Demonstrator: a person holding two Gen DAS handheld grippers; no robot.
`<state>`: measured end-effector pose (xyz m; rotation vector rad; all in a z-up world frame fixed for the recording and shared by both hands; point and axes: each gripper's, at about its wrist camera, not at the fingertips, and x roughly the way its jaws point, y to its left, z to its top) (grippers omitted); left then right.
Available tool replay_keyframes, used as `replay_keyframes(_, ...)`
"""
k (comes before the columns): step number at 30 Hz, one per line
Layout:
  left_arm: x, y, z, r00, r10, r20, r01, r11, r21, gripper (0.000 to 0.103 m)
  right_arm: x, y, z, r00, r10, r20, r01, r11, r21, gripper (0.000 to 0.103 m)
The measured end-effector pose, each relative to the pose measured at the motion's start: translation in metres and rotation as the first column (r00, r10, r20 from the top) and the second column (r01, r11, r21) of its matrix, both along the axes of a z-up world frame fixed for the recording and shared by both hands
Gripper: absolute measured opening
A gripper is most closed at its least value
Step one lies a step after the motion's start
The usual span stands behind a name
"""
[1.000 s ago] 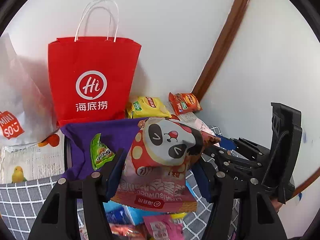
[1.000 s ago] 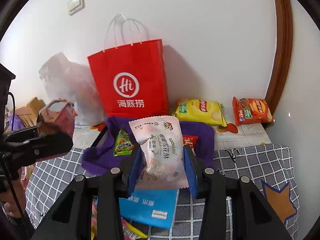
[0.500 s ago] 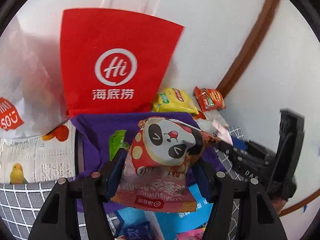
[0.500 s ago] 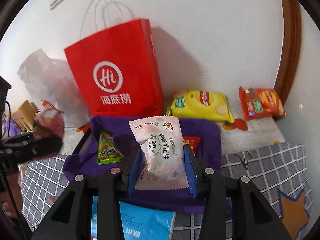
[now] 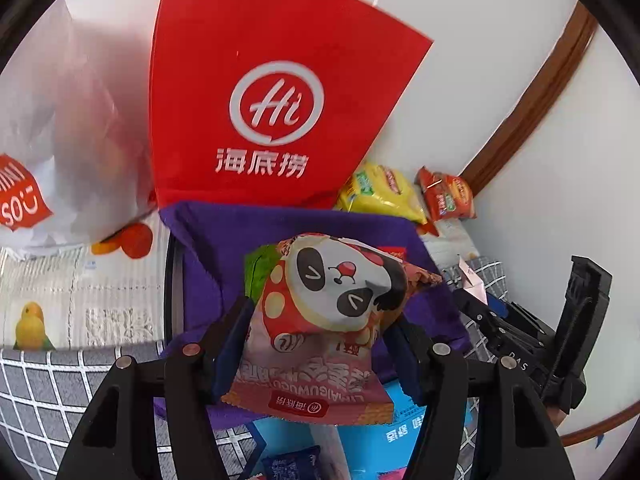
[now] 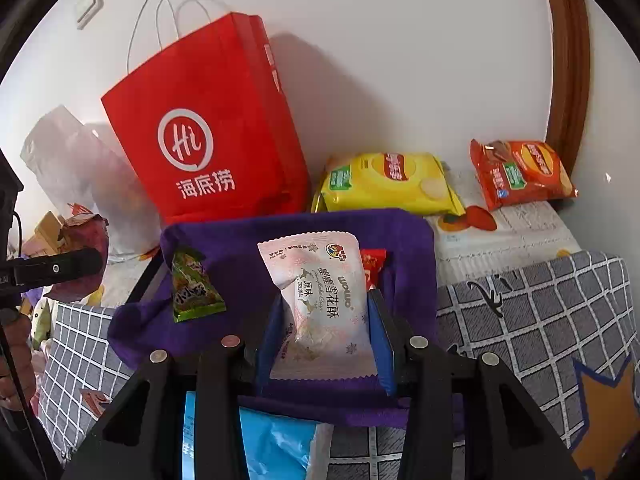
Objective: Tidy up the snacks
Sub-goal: 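Carry the pale pink packet in the right gripper while the left carries the panda packet, then open both grippers to drop the packets onto the purple towel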
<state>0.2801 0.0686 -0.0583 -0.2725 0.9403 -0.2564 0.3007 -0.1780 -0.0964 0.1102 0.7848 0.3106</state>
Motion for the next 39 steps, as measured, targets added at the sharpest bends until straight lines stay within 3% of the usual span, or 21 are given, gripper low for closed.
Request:
replay_keyframes(11, 0.003, -0.005, -0.007, 0.999, 0.000, -0.038, 0.001, 0.999, 0.038, 0.062, 0.006, 0.004, -0.025, 0.999, -0.021, -0.034, 0.019, 0.999, -0.041, 0.042)
replay_keyframes(39, 0.022, -0.017, -0.055, 0.976, 0.048, -0.213, -0.020, 0.991, 0.131, 0.062, 0.013, 0.007, -0.042, 0.995, -0.022, -0.100, 0.013, 0.996, -0.093, 0.042)
